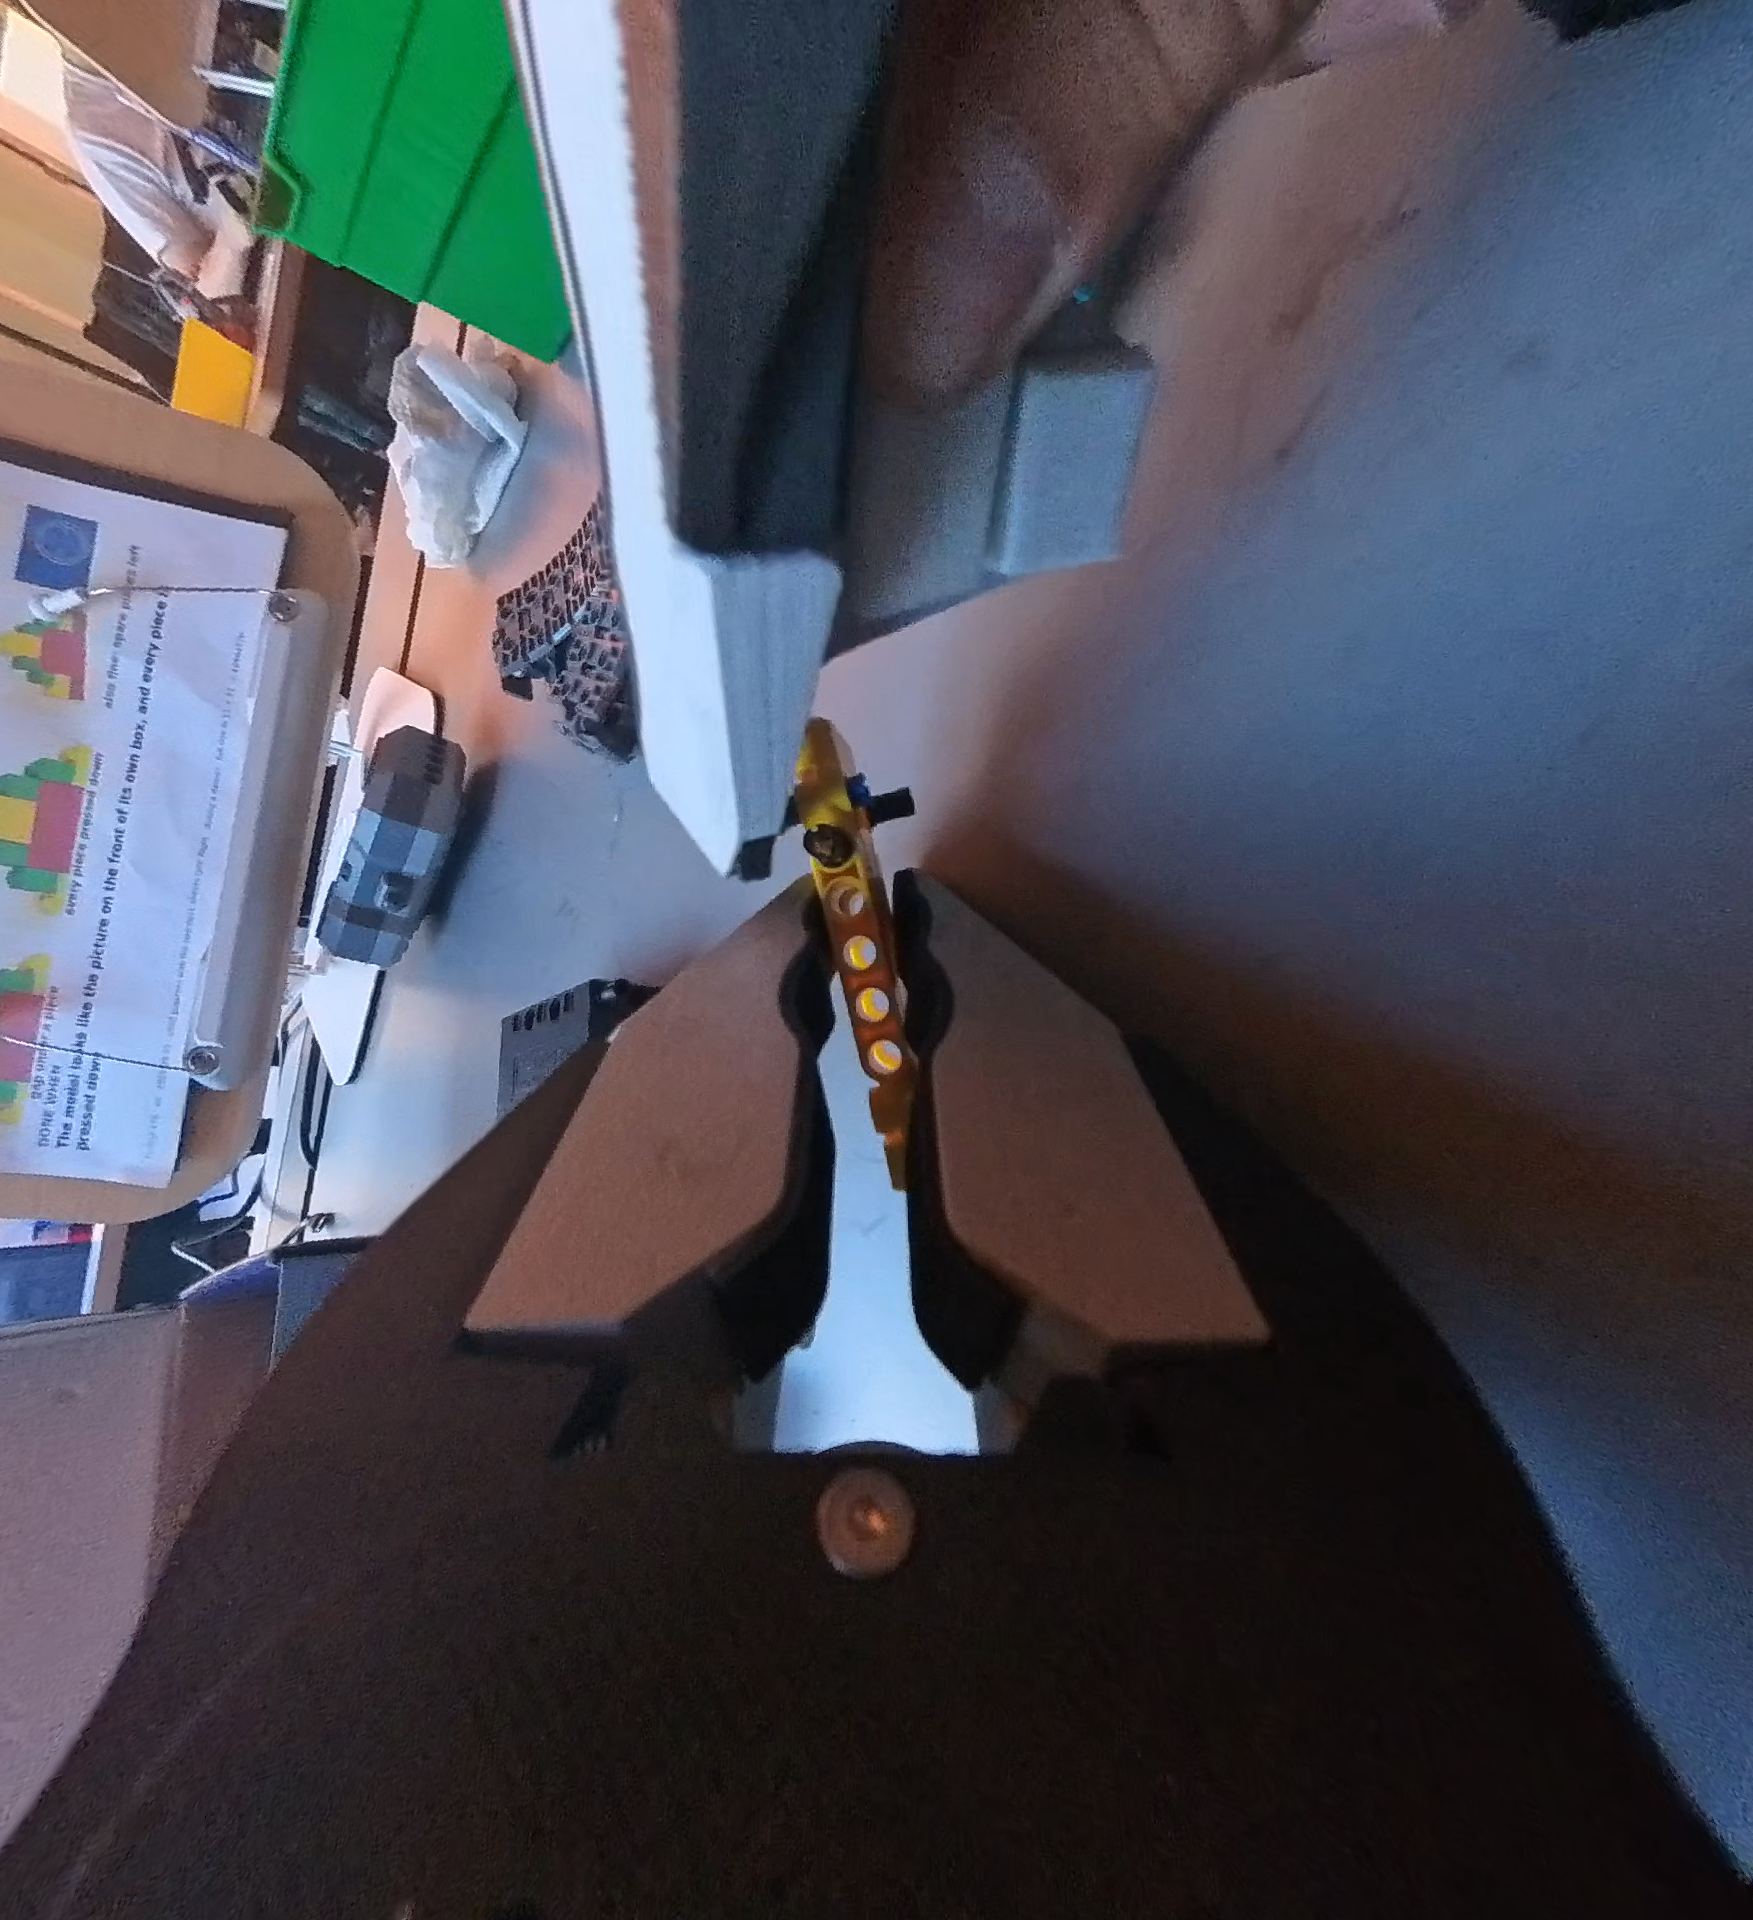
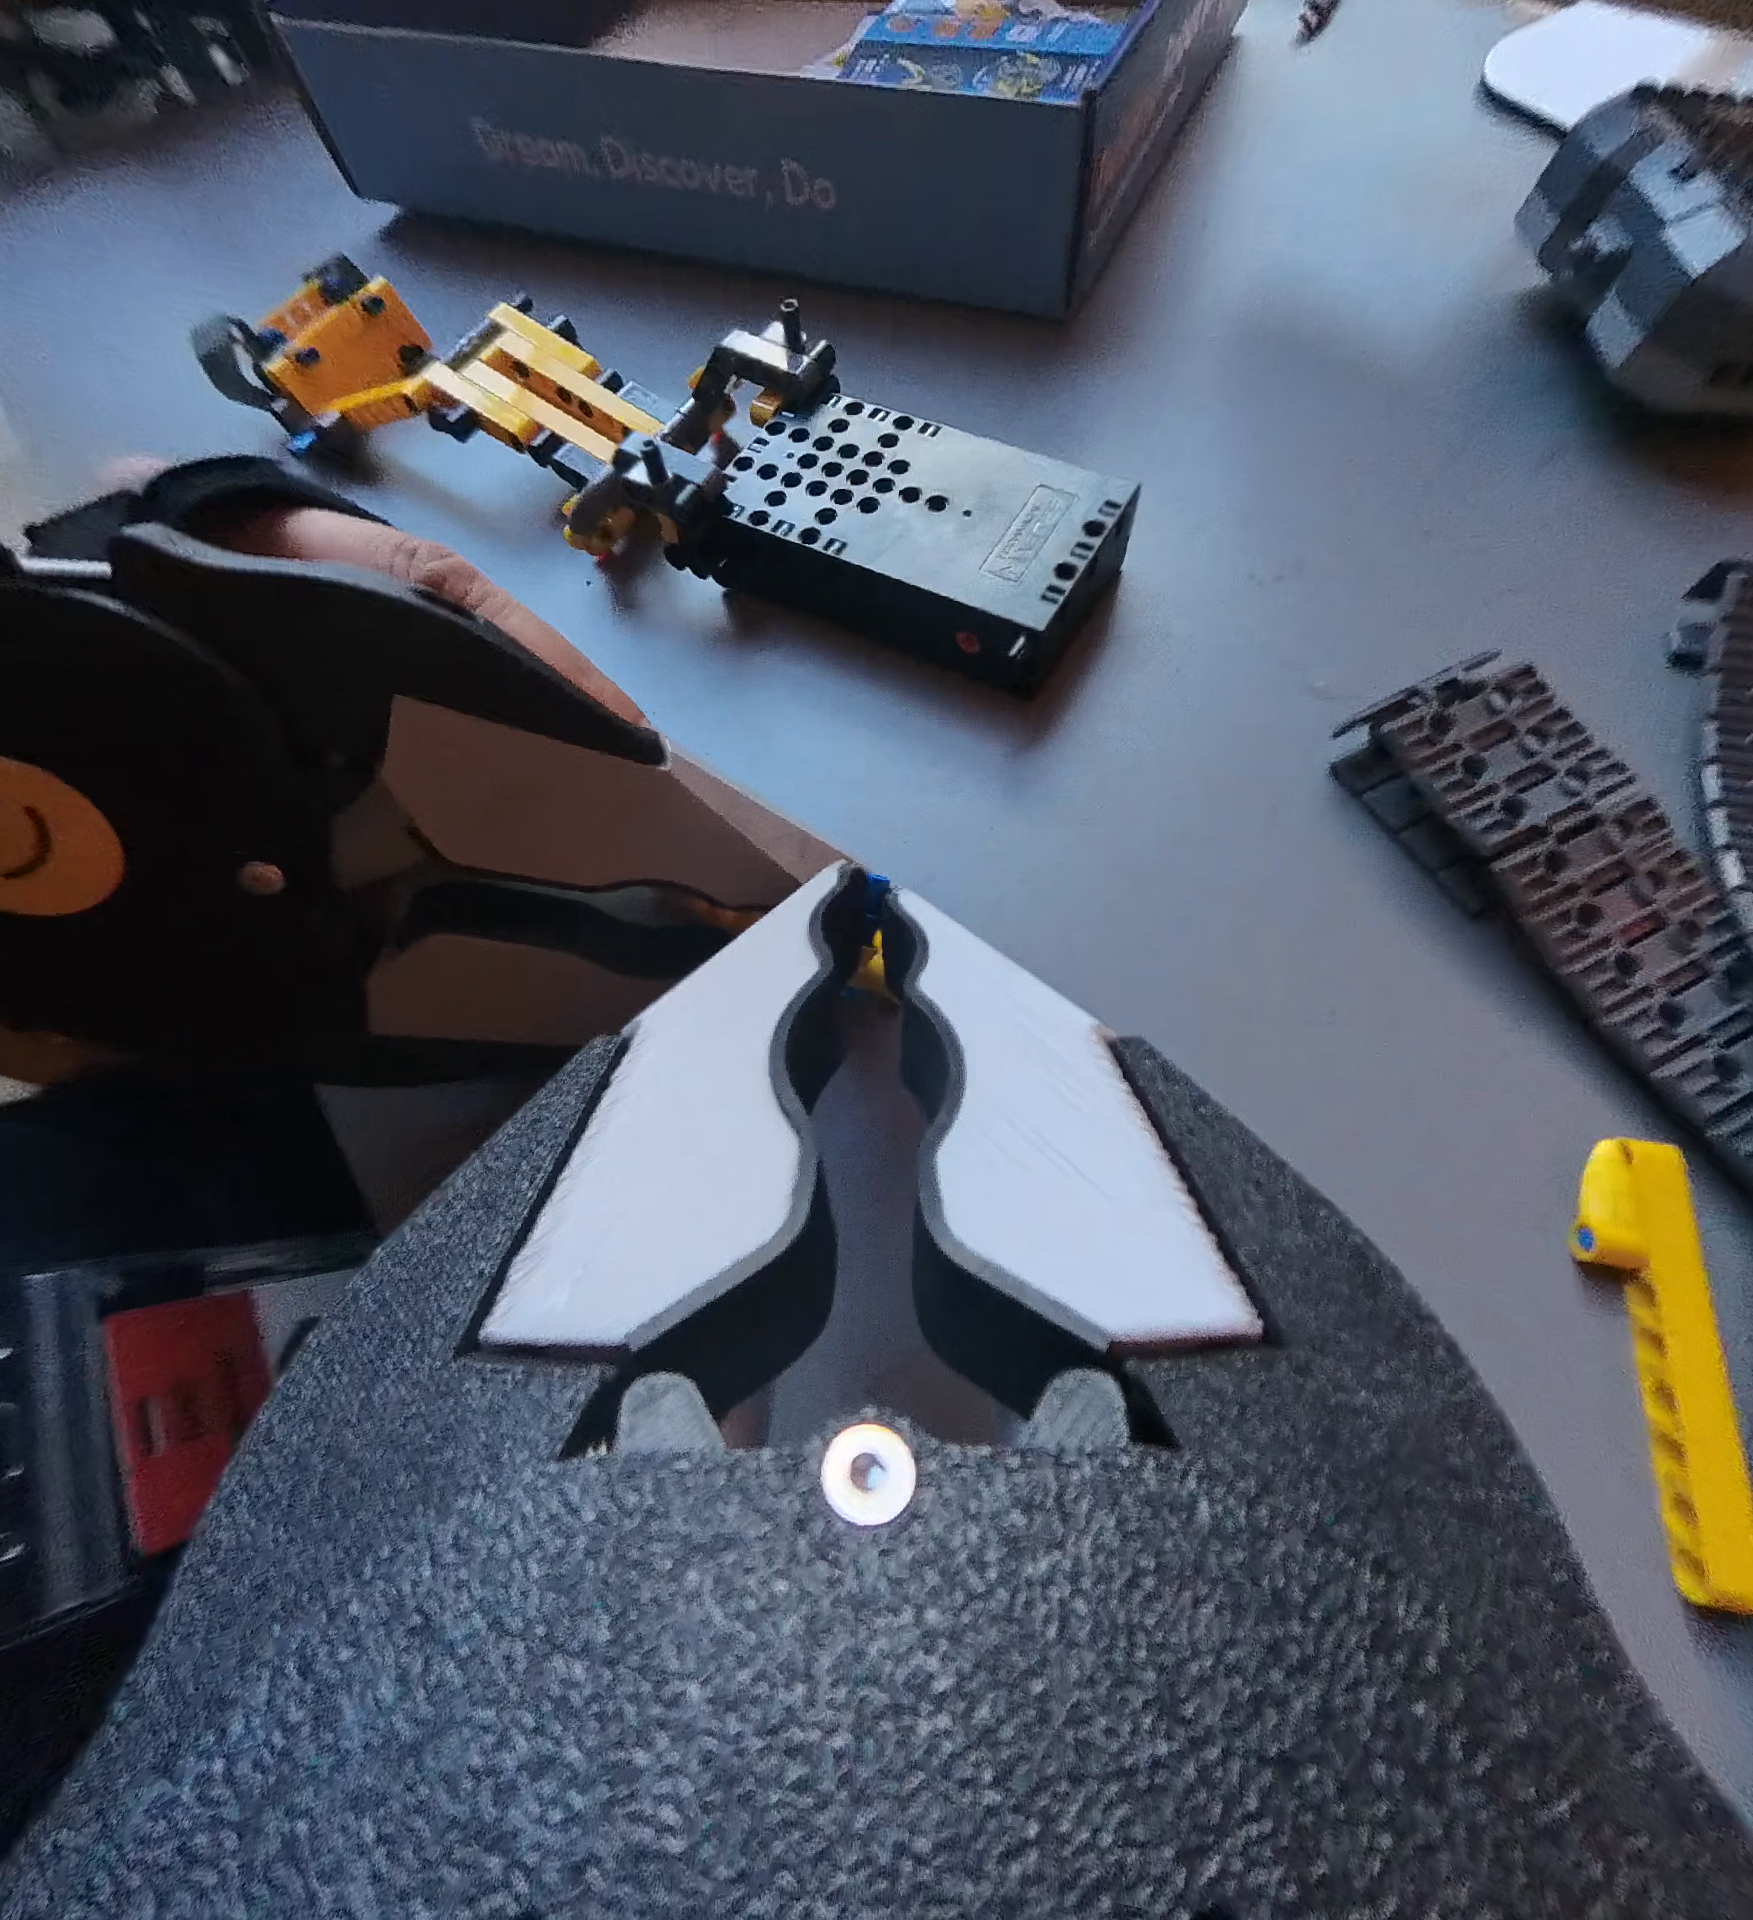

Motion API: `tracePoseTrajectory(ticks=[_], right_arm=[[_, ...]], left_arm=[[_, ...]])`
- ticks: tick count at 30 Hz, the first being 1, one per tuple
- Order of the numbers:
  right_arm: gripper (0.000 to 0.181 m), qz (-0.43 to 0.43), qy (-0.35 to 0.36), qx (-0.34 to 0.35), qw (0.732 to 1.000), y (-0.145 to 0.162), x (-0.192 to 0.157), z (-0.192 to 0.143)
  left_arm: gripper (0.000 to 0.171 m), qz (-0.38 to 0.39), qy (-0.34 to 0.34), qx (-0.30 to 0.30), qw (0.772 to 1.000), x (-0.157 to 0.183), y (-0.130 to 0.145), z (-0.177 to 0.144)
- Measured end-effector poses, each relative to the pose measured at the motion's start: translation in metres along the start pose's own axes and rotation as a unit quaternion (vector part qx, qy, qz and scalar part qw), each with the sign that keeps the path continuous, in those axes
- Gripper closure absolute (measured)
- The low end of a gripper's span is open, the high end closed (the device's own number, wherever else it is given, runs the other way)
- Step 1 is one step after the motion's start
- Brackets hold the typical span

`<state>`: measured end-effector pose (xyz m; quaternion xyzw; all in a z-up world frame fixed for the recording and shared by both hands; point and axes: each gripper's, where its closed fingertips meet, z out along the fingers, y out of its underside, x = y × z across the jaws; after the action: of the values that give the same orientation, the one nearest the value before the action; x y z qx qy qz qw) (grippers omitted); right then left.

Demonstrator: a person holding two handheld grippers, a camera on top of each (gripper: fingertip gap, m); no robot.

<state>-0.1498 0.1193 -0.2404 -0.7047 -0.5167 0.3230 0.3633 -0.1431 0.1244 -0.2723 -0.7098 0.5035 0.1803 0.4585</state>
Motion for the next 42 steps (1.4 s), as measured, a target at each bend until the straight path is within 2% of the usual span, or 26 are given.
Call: tracePoseTrajectory(ticks=[3, 5, 7, 8, 9, 10, 12, 14, 17, 20, 22, 24, 27, 30, 33, 38, 40, 42], right_arm=[[0.181, -0.094, 0.067, -0.006, 0.993, -0.002, 0.003, 0.002], [0.181, -0.094, 0.078, 0.007, 0.992, -0.004, 0.005, 0.002], [0.181, -0.056, 0.118, 0.09, 0.987, -0.032, 0.023, -0.013], [0.181, -0.004, 0.092, 0.127, 0.988, -0.047, 0.029, -0.02], [0.181, 0.048, 0.054, 0.136, 0.988, -0.055, 0.034, -0.023], [0.181, 0.081, 0.027, 0.132, 0.988, -0.056, 0.039, -0.025], [0.181, 0.086, 0.012, 0.114, 0.99, -0.051, 0.044, -0.035], [0.179, 0.063, 0.002, 0.088, 0.994, -0.043, 0.038, -0.044], [0.155, 0.031, -0.019, 0.061, 0.997, -0.031, 0.019, -0.051], [0.142, -0.044, 0.047, 0.061, 0.996, -0.023, 0.016, -0.058], [0.133, -0.097, 0.099, 0.104, 0.985, -0.03, 0.016, -0.068], [0.124, -0.123, 0.078, 0.15, 0.978, -0.037, -0.001, -0.077], [0.134, -0.114, -0.029, 0.165, 0.979, -0.038, -0.039, -0.087], [0.126, -0.118, -0.04, 0.189, 0.974, -0.044, -0.05, -0.103], [0.13, -0.133, -0.064, 0.186, 0.971, -0.044, -0.069, -0.109], [0.146, -0.169, -0.004, 0.143, 0.975, -0.032, -0.065, -0.095], [0.161, -0.202, 0.033, 0.134, 0.97, -0.028, -0.058, -0.094], [0.162, -0.226, 0.049, 0.128, 0.964, -0.027, -0.058, -0.093]], left_arm=[[0.163, -0.002, -0.002, -0.002, 1.0, 0.0, 0.0, 0.0], [0.164, -0.009, 0.001, 0.0, 1.0, -0.001, 0.001, 0.001], [0.166, 0.033, 0.026, 0.058, 0.997, 0.02, -0.022, -0.008], [0.166, 0.067, -0.003, 0.053, 0.996, 0.022, -0.025, -0.009], [0.166, 0.068, -0.009, 0.053, 0.996, 0.021, -0.026, -0.008], [0.167, 0.031, 0.004, 0.038, 0.999, 0.016, -0.02, -0.005], [0.166, -0.002, 0.011, 0.028, 1.0, 0.007, -0.011, -0.003], [0.165, 0.011, 0.002, 0.033, 0.999, 0.006, -0.011, -0.003], [0.165, 0.018, -0.01, 0.029, 0.999, 0.004, -0.012, 0.0], [0.165, 0.058, -0.052, 0.024, 0.997, -0.004, -0.009, -0.002], [0.166, 0.081, -0.103, 0.069, 0.989, -0.016, -0.025, -0.016], [0.166, 0.089, -0.138, 0.146, 0.976, -0.023, -0.047, -0.038], [0.166, 0.083, -0.171, 0.209, 0.959, -0.033, -0.06, -0.061], [0.166, 0.101, -0.215, 0.255, 0.937, -0.037, -0.073, -0.083], [0.166, 0.135, -0.249, 0.259, 0.923, -0.036, -0.077, -0.089], [0.166, 0.145, -0.253, 0.26, 0.921, -0.033, -0.079, -0.09], [0.166, 0.152, -0.258, 0.258, 0.919, -0.032, -0.079, -0.09], [0.166, 0.156, -0.259, 0.257, 0.918, -0.031, -0.079, -0.09]])
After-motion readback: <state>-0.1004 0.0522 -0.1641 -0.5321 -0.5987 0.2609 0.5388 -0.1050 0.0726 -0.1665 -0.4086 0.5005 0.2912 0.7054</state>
